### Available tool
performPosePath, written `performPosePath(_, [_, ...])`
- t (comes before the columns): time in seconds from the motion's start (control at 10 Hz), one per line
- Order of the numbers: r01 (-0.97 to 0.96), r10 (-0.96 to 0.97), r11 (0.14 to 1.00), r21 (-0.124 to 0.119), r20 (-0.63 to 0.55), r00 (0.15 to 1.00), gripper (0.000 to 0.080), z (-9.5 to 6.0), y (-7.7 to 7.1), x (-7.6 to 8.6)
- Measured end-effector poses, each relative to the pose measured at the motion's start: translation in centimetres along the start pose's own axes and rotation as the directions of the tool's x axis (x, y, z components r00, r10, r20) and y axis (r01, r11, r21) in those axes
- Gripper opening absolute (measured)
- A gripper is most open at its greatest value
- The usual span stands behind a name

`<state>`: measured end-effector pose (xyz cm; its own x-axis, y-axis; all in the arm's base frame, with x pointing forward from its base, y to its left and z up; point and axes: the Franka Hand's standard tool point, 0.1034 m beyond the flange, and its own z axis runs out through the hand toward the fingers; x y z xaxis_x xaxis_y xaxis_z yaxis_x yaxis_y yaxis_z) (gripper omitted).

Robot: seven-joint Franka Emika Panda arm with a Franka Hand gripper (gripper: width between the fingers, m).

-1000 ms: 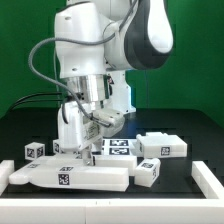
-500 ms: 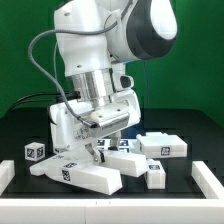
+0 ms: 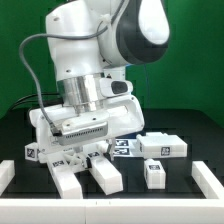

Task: Assemble chair

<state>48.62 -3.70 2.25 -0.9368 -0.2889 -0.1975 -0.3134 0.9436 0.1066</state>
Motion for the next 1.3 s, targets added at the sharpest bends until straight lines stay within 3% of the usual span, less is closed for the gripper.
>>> performPosePath(0.2, [0.021, -0.021, 1.0, -0.003, 0.003, 1.0, 0.0285, 0.0, 0.0, 0.0])
performPosePath(0.4, [-0.087, 0.087, 0.996, 0.008, 0.016, 0.996, 0.0285, 0.0, -1.3, 0.0])
performPosePath(0.5, [-0.098, 0.098, 0.995, 0.026, 0.018, 0.995, 0.0285, 0.0, -1.5, -0.2])
performPosePath(0.6, [-0.034, 0.033, 0.996, 0.078, 0.016, 0.999, 0.0285, 0.1, -1.4, -0.1])
performPosePath(0.7, [-0.013, 0.012, 0.998, 0.058, 0.009, 1.0, 0.0285, 0.4, -0.8, 0.0])
performPosePath(0.9, [-0.006, 0.005, 0.998, 0.059, 0.008, 1.0, 0.0285, 0.4, -0.9, 0.0])
performPosePath(1.2, [-0.108, 0.106, 0.993, 0.053, 0.023, 0.994, 0.0285, 0.0, -2.5, 0.2])
performPosePath(1.3, [-0.094, 0.092, 0.993, 0.068, 0.022, 0.995, 0.0285, 0.1, -3.0, 0.3])
